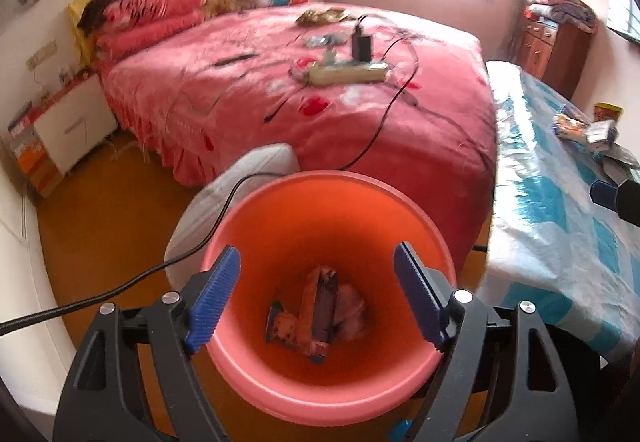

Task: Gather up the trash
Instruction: 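Open both tools to drop the carton and bottle into the bucket, then move both open tools back toward the remaining trash on the table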

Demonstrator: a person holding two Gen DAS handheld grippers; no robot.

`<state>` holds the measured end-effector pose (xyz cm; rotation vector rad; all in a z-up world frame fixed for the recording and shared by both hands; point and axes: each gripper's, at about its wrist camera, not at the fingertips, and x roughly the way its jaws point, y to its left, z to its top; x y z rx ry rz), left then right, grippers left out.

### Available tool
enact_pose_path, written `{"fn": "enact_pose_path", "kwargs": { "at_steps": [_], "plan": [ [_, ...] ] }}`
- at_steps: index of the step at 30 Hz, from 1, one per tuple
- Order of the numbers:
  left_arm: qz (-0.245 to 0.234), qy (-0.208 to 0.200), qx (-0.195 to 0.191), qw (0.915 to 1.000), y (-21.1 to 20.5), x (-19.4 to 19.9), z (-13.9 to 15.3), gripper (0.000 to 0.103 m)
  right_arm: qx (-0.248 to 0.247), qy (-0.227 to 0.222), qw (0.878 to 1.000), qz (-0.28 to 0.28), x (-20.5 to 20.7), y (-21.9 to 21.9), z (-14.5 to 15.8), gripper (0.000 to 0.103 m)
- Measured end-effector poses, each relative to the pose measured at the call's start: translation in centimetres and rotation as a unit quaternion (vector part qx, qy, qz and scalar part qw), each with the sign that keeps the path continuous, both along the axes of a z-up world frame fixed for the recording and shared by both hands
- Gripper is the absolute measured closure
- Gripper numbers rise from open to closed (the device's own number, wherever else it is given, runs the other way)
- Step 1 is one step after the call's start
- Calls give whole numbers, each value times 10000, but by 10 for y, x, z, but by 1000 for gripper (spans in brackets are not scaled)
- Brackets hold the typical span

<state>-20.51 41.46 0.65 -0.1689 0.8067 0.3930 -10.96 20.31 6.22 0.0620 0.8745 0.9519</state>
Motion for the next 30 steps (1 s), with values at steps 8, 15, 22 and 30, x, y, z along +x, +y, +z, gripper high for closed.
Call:
{"fn": "enact_pose_path", "kwargs": {
  "at_steps": [8,15,22,30],
  "plan": [
    [-360,-71,130,9992,-31,7,18,22,185,-136,9988,-425,-1,-48,-5,9],
    [-487,138,282,9983,-56,16,31,22,547,-236,9957,-709,3,-90,0,8],
    [-602,117,316,9976,-78,21,42,22,697,-211,9946,-743,3,-110,-2,5],
    [-1021,103,634,9927,-116,29,54,22,935,-28,9924,-802,9,-132,-7,5]
  ]
}}
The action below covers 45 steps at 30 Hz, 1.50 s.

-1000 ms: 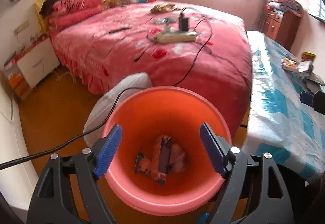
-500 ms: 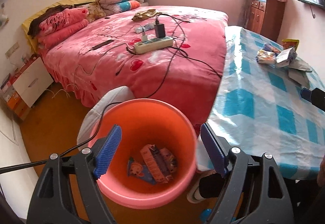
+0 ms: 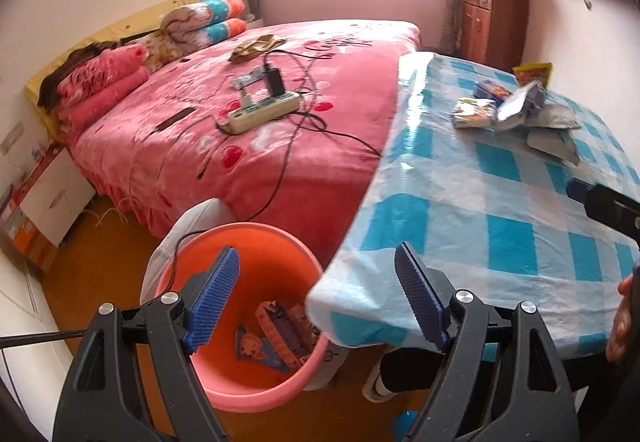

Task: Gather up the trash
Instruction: 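Move both open tools back toward the remaining trash on the table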

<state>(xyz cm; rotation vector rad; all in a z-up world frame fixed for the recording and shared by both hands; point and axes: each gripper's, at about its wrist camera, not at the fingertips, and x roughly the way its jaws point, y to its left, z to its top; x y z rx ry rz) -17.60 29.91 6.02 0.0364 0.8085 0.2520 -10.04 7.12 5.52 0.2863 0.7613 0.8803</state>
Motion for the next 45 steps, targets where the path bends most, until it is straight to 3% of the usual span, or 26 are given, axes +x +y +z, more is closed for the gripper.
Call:
{"fn": "enact_pose_path", "kwargs": {
  "at_steps": [5,15,28,38,45],
  "plan": [
    [-202,12,90,9998,-22,7,6,22,194,196,9994,-188,11,-20,-3,5],
    [-549,28,-90,9984,-59,24,17,22,506,707,9951,-479,40,-63,-14,5],
    [-1051,120,49,9944,-125,66,33,20,643,777,9908,-905,58,-113,-18,5],
    [-1393,-17,-201,9901,-167,116,60,20,693,853,9870,-1172,72,-147,-21,5],
    [-1354,5,-691,9884,-186,176,72,20,439,720,9873,-1349,77,-163,-17,5]
  ]
}}
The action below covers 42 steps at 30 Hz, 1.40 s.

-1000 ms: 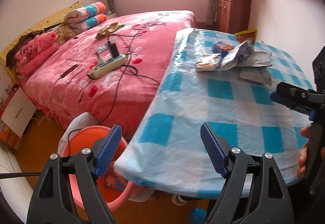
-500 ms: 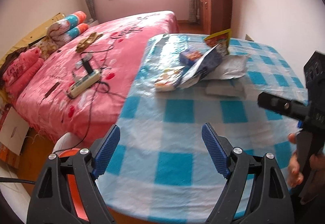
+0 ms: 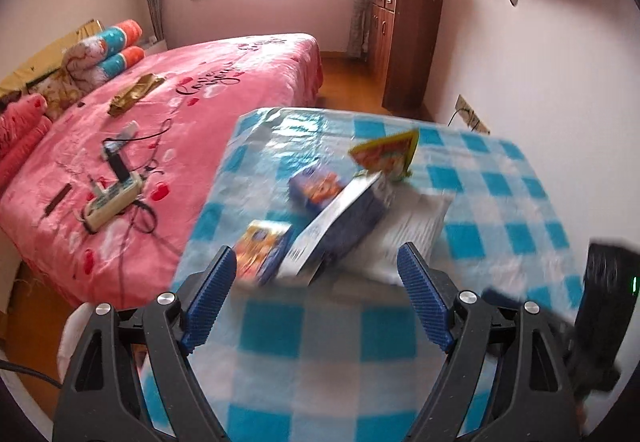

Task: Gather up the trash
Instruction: 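Move both open tools back toward the remaining trash on the table, then grasp the Vinda tissue pack with left tool while right tool approaches the white mailer bag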

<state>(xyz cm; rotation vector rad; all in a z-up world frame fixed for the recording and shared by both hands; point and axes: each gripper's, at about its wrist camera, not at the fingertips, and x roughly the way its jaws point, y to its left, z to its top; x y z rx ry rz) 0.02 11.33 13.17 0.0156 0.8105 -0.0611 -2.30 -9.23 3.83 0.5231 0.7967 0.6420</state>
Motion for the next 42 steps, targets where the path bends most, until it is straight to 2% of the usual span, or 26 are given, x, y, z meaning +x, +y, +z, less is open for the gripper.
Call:
{"fn": "enact_pose_path", "kwargs": {
  "at_steps": [3,7,13,18,21,28,31,35,42],
  "plan": [
    [90,115,-112,9998,-4,29,-5,20,29,22,10000,-58,4,-8,-3,5],
    [346,532,-462,9969,1,75,-22,20,146,215,9996,-138,10,-21,-11,5],
    [726,1062,-963,9870,12,128,-53,20,289,409,9985,-217,15,-34,-23,5],
    [875,1321,-1151,9806,16,156,-74,20,348,366,9985,-190,13,-37,-22,5],
    [937,1399,-1036,9803,15,168,-82,20,282,295,9990,-189,12,-36,-19,5],
    [948,1567,-901,9790,9,184,-96,21,278,301,9990,-187,14,-37,-19,5],
    [893,1600,-731,9804,4,183,-99,33,291,302,9989,-207,14,-39,-19,5],
    [799,1502,-893,9814,1,174,-99,45,263,277,9990,-252,12,-40,-18,5],
    [350,1517,-986,9829,-21,146,-100,48,285,266,9981,-479,13,-50,-17,5]
  ]
}}
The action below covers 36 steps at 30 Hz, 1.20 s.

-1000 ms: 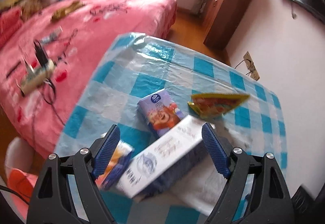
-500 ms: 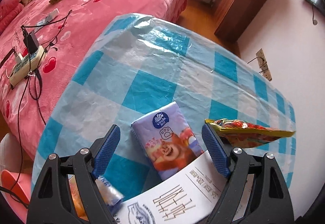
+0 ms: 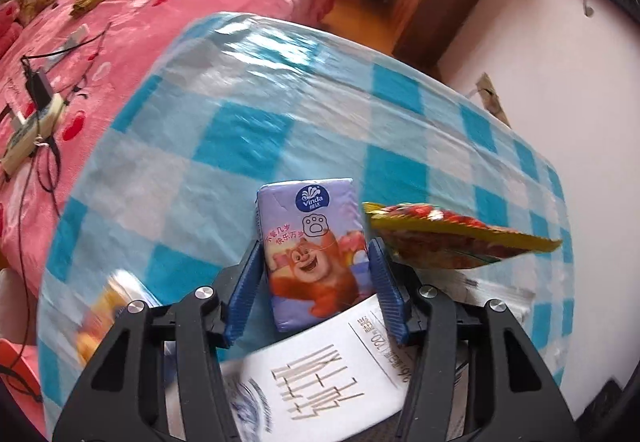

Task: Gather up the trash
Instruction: 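Grasp the Vinda tissue pack with left tool while right tool approaches the white mailer bag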

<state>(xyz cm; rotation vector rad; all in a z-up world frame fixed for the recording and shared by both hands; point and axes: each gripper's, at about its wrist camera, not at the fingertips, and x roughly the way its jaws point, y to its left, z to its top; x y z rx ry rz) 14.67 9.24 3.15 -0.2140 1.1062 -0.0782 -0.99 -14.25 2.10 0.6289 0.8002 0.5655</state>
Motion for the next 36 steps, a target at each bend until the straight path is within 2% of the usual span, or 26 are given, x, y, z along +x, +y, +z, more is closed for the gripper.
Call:
{"fn": "enact_pose_path", "kwargs": {
  "at_steps": [7,14,19,23,25,33,36],
  "plan": [
    [-750,-1,-62,9972,-45,-49,-2,48,-25,69,9994,-339,2,-18,-2,5],
    [-1102,-42,15,9939,-64,-85,-1,48,-135,137,9984,-526,3,-28,-4,5],
    [-1163,-126,152,9930,-61,-96,3,46,-283,179,9981,-513,1,-26,-6,5],
    [-1145,-218,426,9923,-62,-95,4,31,-388,114,9979,-502,2,-22,-4,5],
    [-1142,-255,502,9919,-63,-93,4,28,-375,101,9980,-502,1,-21,-3,5],
    [-1065,-180,670,9919,-69,-84,-6,28,-296,29,9987,-408,0,-19,1,5],
    [-1006,-183,641,9927,-68,-84,-7,38,-193,-5,9993,-328,-2,-18,3,5]
  ]
}}
